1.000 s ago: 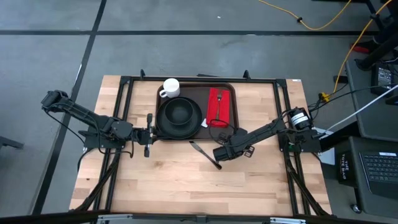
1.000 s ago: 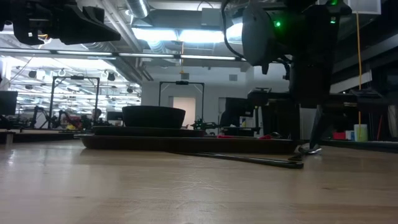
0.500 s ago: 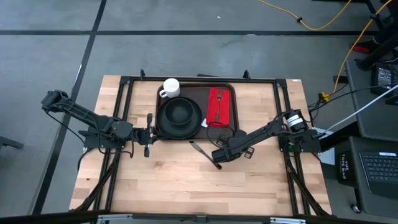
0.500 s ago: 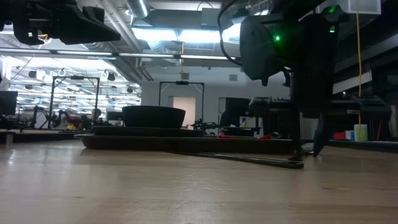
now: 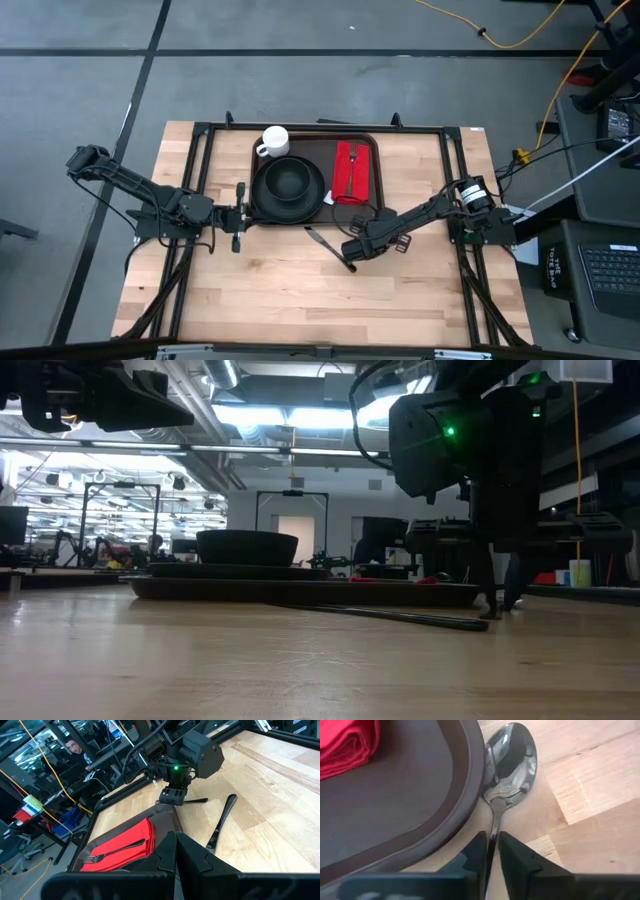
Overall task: Set up tray
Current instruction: Put the black spoon to the left of the black fork on top of the red table napkin on the brown serving tray
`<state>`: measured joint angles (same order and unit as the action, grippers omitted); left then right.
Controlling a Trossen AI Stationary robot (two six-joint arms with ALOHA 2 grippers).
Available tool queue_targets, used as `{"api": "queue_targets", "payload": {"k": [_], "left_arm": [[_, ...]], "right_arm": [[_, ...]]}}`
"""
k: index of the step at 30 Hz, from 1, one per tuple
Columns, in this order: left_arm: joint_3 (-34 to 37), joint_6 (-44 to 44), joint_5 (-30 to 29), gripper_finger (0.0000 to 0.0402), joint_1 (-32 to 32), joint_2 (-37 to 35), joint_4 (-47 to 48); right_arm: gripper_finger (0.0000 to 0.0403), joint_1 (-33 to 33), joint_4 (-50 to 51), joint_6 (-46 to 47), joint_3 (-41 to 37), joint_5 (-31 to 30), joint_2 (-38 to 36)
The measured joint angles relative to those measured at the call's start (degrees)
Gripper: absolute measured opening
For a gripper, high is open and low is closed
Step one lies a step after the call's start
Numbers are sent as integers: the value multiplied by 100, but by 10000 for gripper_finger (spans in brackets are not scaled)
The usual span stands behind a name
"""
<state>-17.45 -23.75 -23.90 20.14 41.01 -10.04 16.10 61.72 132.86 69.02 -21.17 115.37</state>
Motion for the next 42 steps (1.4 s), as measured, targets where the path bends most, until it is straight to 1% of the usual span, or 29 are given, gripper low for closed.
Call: {"api": "queue_targets", "payload": {"k": [4,7,10,15,17,22,25,29,34,39,42], "left_arm": [[0,0,0,2,0,0,0],[0,0,0,5,0,0,1],[0,0,0,5,0,0,2],[0,0,0,2,0,0,72],[0,0,0,2,0,0,85],[0,0,0,5,1,0,87],[0,2,0,3,0,0,88],[0,42,0,2,0,0,92],[0,66,0,5,0,0,94],[0,331,4,2,1,0,123],[0,348,139,2,0,0,129]], "right_arm": [[25,46,48,-241,0,148,0],[13,125,70,-267,0,217,0],[18,235,129,-269,-3,262,4],[36,465,346,-234,-9,661,4],[33,560,396,-157,-9,759,4],[9,747,376,-137,-24,905,-113],[11,831,363,-230,-25,1061,-308],[21,915,574,-286,-24,930,-577],[13,1079,862,-305,-20,816,-821],[14,1233,1125,-426,-18,741,-1164],[15,1323,1162,-698,-12,393,-1403]]}}
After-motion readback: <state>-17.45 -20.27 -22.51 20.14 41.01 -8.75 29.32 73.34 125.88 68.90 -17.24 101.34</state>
